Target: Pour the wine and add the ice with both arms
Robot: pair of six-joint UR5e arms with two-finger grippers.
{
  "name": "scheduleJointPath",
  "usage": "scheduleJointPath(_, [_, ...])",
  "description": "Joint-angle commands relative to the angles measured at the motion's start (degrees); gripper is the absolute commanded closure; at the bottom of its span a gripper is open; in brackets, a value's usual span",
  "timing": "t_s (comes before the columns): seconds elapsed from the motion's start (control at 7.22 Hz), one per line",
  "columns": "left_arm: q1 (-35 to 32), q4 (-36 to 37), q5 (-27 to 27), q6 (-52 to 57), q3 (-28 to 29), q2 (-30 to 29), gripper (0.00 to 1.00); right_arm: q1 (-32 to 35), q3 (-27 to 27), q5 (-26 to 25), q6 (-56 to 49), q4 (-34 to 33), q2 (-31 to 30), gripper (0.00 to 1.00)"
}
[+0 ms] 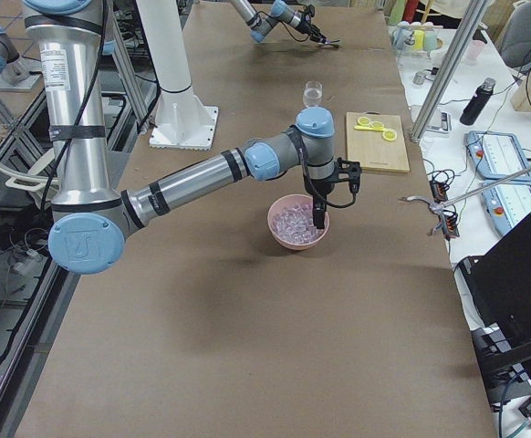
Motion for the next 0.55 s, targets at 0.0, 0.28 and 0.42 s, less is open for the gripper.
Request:
scheduleJointPath(0.0, [-0.25,0.16,-5.53,0.15,-6.33,4.06,0.5,0.0,0.16,0.0,0.07,0.03,0.24,0.0])
scheduleJointPath(0.28, [-2.52,0.5,-9.04,0.24,-6.7,3.99,0.39,0.0,0.24,-0.09,0.07,0.03,0.24,0.0])
scheduleJointPath(0.42, [-7.93,4.51,-16.9,0.85,-8.79,3.9,0.37,0.17,0.07,-0.09,-0.37,0.03,-0.19,0.0])
